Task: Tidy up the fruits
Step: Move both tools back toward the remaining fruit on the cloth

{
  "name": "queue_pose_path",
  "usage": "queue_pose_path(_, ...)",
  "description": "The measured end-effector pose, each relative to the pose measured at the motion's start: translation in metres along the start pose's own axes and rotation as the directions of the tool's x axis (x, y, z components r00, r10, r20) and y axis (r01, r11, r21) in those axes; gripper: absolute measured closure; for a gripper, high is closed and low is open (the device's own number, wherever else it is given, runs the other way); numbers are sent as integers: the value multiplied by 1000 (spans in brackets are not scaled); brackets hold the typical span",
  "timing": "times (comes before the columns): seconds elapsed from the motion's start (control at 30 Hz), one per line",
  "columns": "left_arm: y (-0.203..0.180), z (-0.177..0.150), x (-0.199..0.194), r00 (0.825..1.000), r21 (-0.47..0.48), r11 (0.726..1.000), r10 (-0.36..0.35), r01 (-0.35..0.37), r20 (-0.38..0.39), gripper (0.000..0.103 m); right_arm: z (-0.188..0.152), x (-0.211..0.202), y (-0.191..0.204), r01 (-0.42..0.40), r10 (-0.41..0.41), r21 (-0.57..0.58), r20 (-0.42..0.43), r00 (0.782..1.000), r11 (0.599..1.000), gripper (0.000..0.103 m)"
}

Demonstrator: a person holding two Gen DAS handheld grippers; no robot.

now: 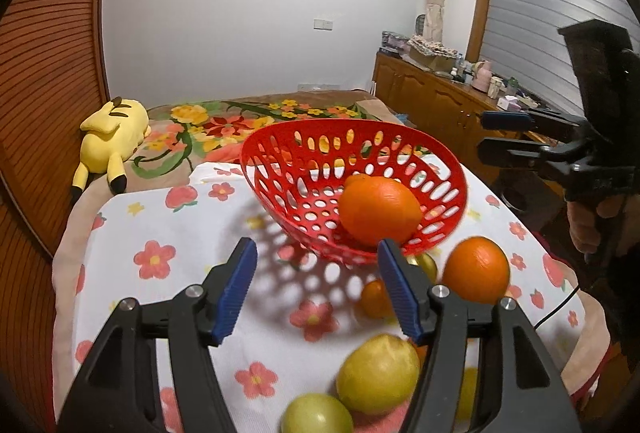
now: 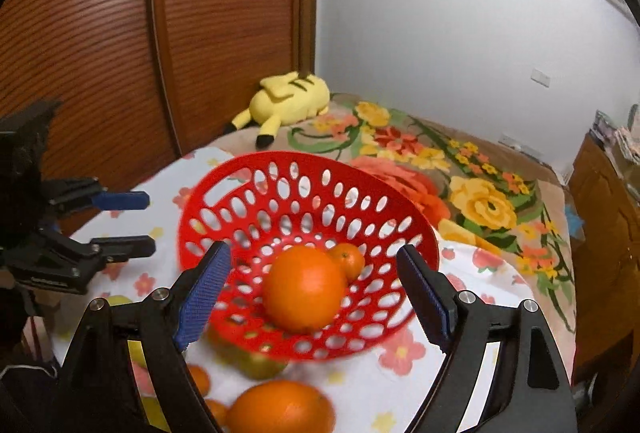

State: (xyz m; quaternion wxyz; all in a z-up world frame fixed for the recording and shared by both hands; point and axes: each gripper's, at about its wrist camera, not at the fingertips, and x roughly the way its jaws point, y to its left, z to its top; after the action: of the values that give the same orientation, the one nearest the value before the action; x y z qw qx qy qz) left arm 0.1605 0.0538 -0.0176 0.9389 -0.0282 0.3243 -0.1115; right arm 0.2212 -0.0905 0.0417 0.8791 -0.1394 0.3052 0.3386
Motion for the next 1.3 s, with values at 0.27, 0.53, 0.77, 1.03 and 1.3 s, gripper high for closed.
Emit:
queue_pose_path(0.27, -6, -25, -24, 1000, 19, 1000, -17, 17, 0, 37, -36, -40, 26, 28, -32, 91, 44, 999, 995, 15)
queue_pose_path(0.53, -8, -49, -39, 1000, 23, 1000, -16, 16, -22, 36, -75, -55, 50, 28, -39, 175, 60, 997, 984, 15)
queue_pose_path(0.77, -4, -74, -40, 998, 3, 1000, -8, 8, -65, 35, -104, -54, 69, 12, -26, 216, 63, 998, 976, 15)
queue_pose_path(1.03, 3, -96, -26, 993, -32, 999, -1, -3, -121, 35, -130, -38, 87, -9, 0, 233, 38, 999, 972, 15)
queue_pose_path(1.3, 8, -108, -15, 987, -54, 998, 7, -16, -161, 35, -145, -25, 97, -29, 27, 238, 12, 1000, 971, 15)
